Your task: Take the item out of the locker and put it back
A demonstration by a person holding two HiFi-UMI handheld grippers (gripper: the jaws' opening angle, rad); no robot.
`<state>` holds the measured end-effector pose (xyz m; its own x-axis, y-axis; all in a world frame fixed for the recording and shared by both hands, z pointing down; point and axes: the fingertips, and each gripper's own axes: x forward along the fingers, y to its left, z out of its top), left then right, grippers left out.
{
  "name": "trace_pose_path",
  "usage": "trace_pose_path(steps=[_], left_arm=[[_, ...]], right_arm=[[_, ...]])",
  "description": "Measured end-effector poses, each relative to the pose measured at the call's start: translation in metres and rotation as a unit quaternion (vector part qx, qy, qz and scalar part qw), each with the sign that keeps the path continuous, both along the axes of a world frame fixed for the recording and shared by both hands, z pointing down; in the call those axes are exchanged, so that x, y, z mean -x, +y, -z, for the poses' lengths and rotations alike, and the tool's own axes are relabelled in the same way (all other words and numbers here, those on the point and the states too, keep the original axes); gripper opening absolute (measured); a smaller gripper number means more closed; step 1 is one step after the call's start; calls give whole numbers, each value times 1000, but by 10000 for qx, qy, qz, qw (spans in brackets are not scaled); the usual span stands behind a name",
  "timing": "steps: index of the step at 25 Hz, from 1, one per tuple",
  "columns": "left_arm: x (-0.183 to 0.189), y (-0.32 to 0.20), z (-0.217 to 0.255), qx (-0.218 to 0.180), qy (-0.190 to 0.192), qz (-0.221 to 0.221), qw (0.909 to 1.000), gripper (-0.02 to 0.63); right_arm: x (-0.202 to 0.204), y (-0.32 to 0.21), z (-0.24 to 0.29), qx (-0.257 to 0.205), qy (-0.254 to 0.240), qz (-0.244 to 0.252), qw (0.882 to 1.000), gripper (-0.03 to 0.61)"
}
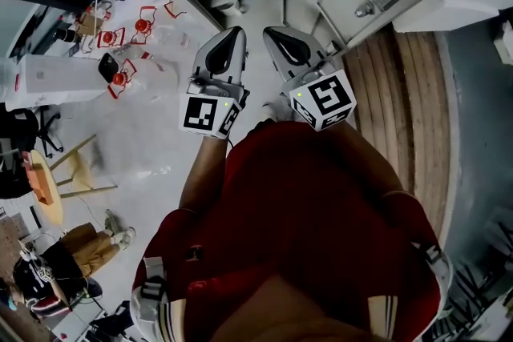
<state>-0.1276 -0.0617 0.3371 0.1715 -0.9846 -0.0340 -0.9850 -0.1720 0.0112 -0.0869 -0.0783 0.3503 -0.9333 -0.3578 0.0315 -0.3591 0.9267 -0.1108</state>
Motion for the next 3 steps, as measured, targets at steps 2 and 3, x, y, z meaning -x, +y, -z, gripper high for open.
trace_pose_path(steps=[2,3], left_arm=[[0,0,0,2,21,2,10000,6],[0,1,-1,3,30,3,10000,6]], right_arm=[[-1,0,-1,15,-4,-2,10000,-3],[-1,0,-1,22,-6,-1,10000,-3]])
